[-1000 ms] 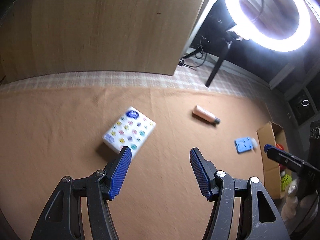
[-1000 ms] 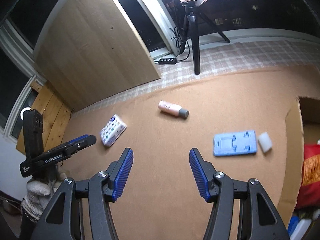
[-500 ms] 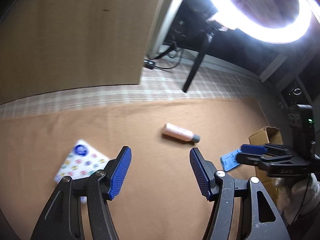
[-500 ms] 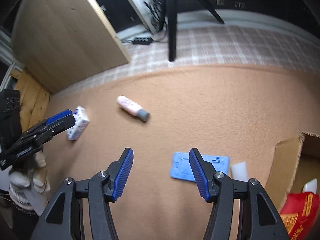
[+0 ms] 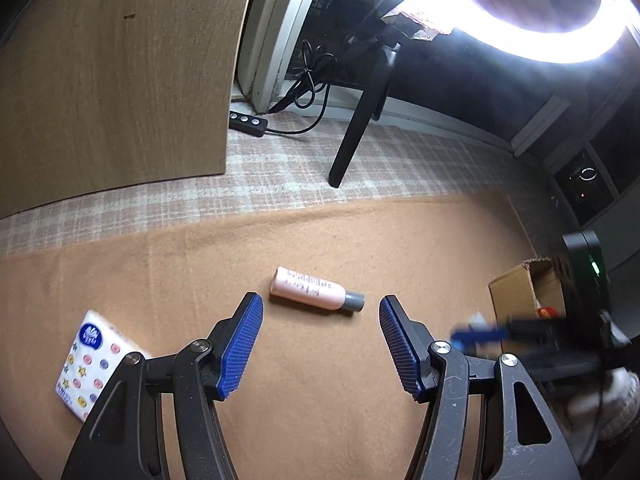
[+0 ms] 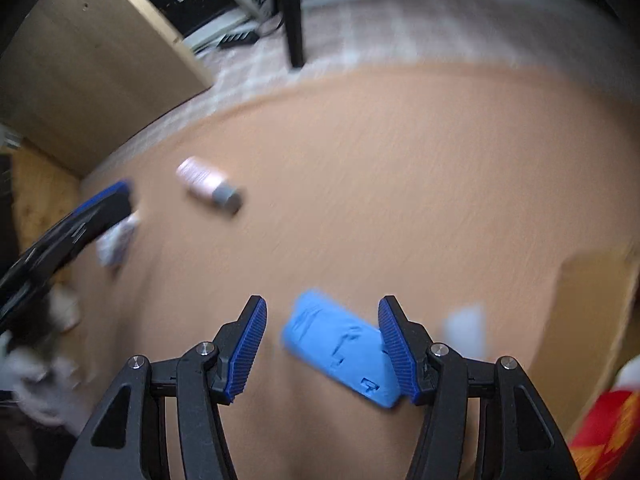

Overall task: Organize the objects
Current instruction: 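Move the right tool over the blue phone stand while the left tool reaches the lotion bottle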

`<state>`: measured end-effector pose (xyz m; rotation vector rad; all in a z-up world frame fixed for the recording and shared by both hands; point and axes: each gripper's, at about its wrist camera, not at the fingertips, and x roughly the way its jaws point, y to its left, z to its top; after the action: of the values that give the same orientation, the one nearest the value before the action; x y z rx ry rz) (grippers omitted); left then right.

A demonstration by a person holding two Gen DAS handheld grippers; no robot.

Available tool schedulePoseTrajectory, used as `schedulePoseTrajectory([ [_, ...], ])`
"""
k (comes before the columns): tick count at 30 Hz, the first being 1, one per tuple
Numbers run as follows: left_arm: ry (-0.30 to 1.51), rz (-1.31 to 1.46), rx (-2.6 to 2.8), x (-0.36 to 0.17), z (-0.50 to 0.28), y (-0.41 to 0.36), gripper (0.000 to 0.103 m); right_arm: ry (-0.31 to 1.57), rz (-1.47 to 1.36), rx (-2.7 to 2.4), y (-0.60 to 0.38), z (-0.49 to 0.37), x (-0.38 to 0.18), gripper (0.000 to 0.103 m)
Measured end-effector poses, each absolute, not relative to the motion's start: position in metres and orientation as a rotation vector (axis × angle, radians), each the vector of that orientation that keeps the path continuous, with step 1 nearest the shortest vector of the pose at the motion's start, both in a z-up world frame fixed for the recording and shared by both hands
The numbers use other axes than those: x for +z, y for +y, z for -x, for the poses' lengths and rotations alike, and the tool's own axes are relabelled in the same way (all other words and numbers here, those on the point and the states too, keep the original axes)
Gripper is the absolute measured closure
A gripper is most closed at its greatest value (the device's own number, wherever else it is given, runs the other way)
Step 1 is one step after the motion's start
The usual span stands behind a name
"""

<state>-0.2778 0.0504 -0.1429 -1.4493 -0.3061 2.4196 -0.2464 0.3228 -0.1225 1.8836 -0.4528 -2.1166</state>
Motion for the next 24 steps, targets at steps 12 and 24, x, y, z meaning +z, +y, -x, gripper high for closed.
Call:
schedulePoseTrajectory([
  [12,-0.253,1.462,2.414,-0.162,0.314,0.088,0.039,-0.399,-1.780,-2.233,0.331,0.197,-0.089,0.049],
  [24,-0.119,1.607,2.338,-0.195,0.338,0.097,0.062,-0.436,-1.747,-2.259,0.339,0.183,-0.079,0.049],
])
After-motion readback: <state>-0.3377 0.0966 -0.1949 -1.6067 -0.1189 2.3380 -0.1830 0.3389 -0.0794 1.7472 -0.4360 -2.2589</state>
